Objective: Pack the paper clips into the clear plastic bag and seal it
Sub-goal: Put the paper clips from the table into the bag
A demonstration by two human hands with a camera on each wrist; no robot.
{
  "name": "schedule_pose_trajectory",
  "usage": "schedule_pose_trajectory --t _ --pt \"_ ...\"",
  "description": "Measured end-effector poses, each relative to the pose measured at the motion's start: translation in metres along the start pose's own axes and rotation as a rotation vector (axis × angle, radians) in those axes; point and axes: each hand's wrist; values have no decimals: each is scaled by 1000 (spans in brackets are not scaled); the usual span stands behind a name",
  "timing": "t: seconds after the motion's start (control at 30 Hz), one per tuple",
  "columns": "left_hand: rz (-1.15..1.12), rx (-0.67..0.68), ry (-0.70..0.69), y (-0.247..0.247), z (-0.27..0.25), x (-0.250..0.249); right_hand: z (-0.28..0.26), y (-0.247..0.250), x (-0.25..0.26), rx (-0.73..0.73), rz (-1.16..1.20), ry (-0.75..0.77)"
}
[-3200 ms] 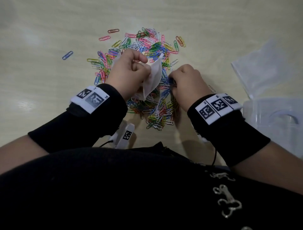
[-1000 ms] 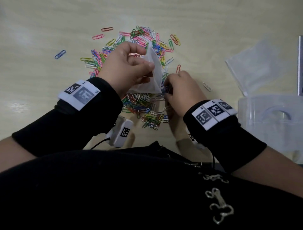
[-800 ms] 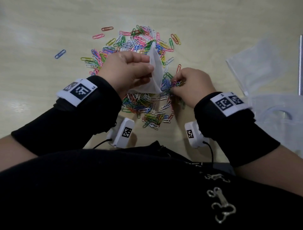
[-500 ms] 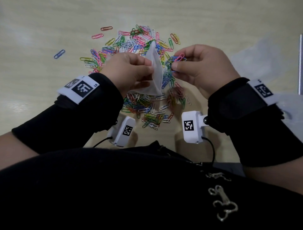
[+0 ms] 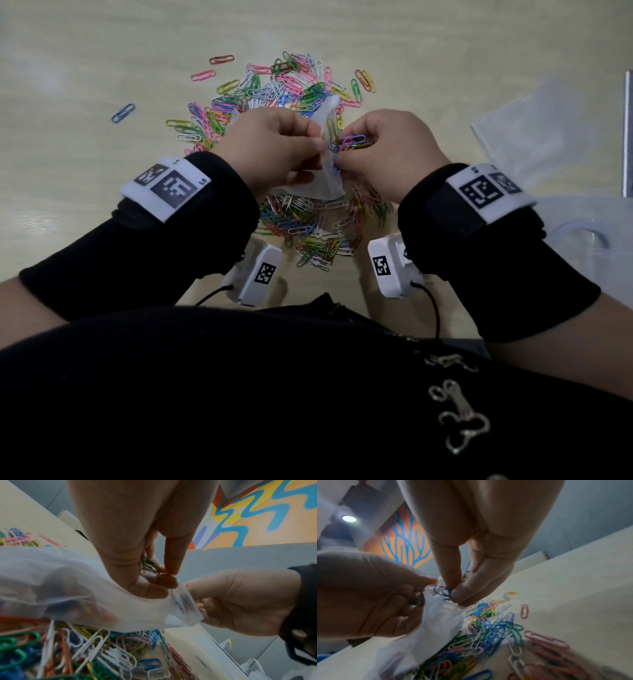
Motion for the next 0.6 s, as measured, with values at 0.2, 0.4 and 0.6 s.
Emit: schedule_pose_trajectory --t 0.2,0.4,0.6 --pt "93 -9 -21 -3 -1 -1 -2 5 12 26 -307 108" --pt "187 -36 -74 -1 -6 -7 -7 5 10 66 -13 35" --pt "250 -26 -117 0 -11 -9 -10 3 13 -69 -6 92"
Point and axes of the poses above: each hand's wrist, its own z-axis towards the middle knuckle, its own y-axis out of the back of the hand, x = y × z, and after that the axes turned 3 degrees about -z, right-handed
